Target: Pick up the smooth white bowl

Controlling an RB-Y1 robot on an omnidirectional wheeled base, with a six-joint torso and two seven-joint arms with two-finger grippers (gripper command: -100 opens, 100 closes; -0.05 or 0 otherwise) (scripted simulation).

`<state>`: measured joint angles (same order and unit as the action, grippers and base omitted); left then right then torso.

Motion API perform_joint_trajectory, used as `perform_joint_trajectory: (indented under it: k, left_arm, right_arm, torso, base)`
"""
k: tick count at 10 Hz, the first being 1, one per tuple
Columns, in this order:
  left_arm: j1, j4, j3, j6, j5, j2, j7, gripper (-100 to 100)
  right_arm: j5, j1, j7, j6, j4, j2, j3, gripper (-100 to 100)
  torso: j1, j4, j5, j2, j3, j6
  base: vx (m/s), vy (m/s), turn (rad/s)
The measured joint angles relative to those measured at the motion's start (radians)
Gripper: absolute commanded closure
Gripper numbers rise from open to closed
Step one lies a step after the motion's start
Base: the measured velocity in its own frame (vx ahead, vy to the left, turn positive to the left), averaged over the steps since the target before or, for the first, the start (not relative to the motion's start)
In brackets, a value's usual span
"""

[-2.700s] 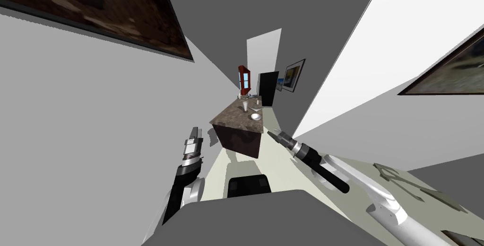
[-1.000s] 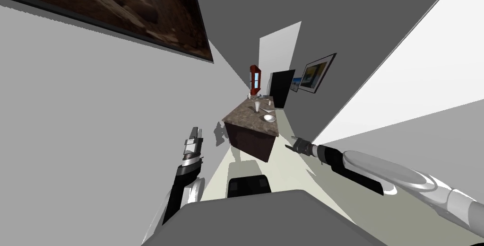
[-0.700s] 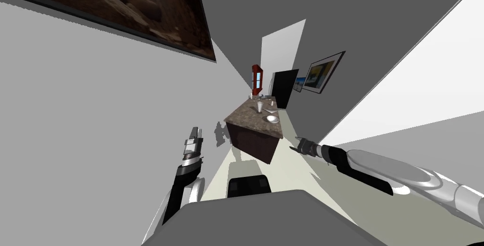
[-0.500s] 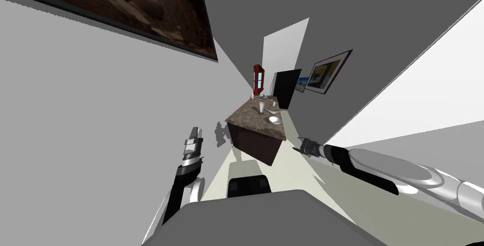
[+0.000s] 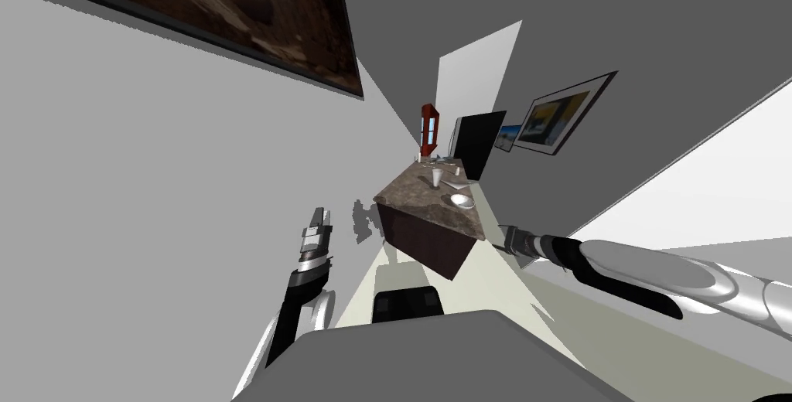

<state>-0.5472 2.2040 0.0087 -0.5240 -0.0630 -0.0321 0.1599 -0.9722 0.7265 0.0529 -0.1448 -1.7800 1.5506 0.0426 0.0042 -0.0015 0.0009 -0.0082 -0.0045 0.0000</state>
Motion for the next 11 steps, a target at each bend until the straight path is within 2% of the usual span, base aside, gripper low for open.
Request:
perform_joint_trajectory:
  k: [1, 2, 3, 4, 5, 7, 8, 9, 11]
  left_arm:
    - [0.000, 0.000, 0.000, 0.000, 0.000, 0.000, 0.000, 0]
    - [0.000, 0.000, 0.000, 0.000, 0.000, 0.000, 0.000, 0]
    - [0.000, 0.000, 0.000, 0.000, 0.000, 0.000, 0.000, 0]
    - [0.000, 0.000, 0.000, 0.000, 0.000, 0.000, 0.000, 0]
    - [0.000, 0.000, 0.000, 0.000, 0.000, 0.000, 0.000, 0]
    - [0.000, 0.000, 0.000, 0.000, 0.000, 0.000, 0.000, 0]
    - [0.000, 0.000, 0.000, 0.000, 0.000, 0.000, 0.000, 0]
    - [0.000, 0.000, 0.000, 0.000, 0.000, 0.000, 0.000, 0]
    - [0.000, 0.000, 0.000, 0.000, 0.000, 0.000, 0.000, 0]
  right_arm:
    - [-0.016, 0.037, -0.002, 0.005, 0.017, 0.034, -0.019, -100]
    - [-0.028, 0.036, -0.005, 0.007, 0.032, 0.051, -0.011, -100]
    - [-0.041, 0.034, 0.002, 0.021, 0.044, 0.090, 0.013, -100]
    - [-0.059, 0.060, -0.004, 0.025, 0.066, 0.113, 0.005, -100]
    - [-0.068, 0.059, -0.004, 0.032, 0.074, 0.134, 0.019, -100]
    - [-0.086, 0.126, -0.001, 0.054, 0.087, 0.198, 0.000, -100]
    - [-0.099, 0.131, -0.002, 0.056, 0.108, 0.225, 0.012, -100]
    - [-0.107, 0.169, -0.005, 0.061, 0.119, 0.252, 0.001, -100]
    - [-0.123, 0.172, -0.009, 0.070, 0.132, 0.269, 0.029, -100]
  torso:
    - [0.001, -0.001, 0.000, -0.003, -0.002, 0.000]
    - [-0.001, -0.001, 0.000, -0.001, -0.001, 0.000]
    - [-0.002, 0.000, 0.000, -0.001, -0.001, 0.000]
    - [0.000, -0.001, 0.000, -0.005, -0.003, 0.000]
    - [0.000, -0.001, 0.000, -0.003, -0.002, 0.000]
    - [0.002, -0.001, 0.000, -0.004, -0.002, 0.000]
    - [0.000, -0.001, 0.000, -0.006, -0.003, 0.000]
    - [-0.001, -0.001, 0.000, -0.005, -0.003, 0.000]
    - [-0.002, 0.000, -0.001, 0.000, 0.000, 0.000]
  base:
    - [0.130, 0.040, 0.051]
    - [0.121, 0.034, 0.089]
    - [0.203, 0.077, 0.139]
    - [0.168, 0.064, 0.044]
    - [0.140, 0.050, 0.079]
    - [0.192, 0.074, 0.128]
    - [0.193, 0.033, 0.082]
    - [0.132, 0.027, 0.030]
    - [0.158, 0.016, 0.087]
